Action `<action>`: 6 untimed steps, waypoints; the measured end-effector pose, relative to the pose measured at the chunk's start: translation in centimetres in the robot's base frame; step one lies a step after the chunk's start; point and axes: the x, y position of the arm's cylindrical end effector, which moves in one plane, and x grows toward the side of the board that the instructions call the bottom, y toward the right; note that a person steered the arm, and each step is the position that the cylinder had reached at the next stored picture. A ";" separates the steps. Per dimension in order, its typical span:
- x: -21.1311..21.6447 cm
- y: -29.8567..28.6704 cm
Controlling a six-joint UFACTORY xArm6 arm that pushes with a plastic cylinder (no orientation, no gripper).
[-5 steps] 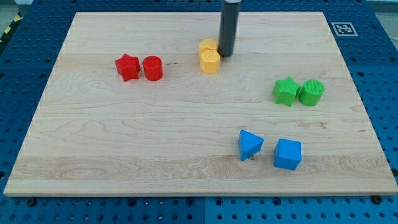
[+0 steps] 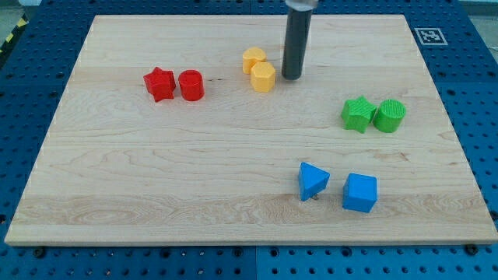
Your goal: Move the yellow blocks towards the top center of the board
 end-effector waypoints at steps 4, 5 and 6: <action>-0.8 -3.8; -2.3 -3.8; -0.9 -0.4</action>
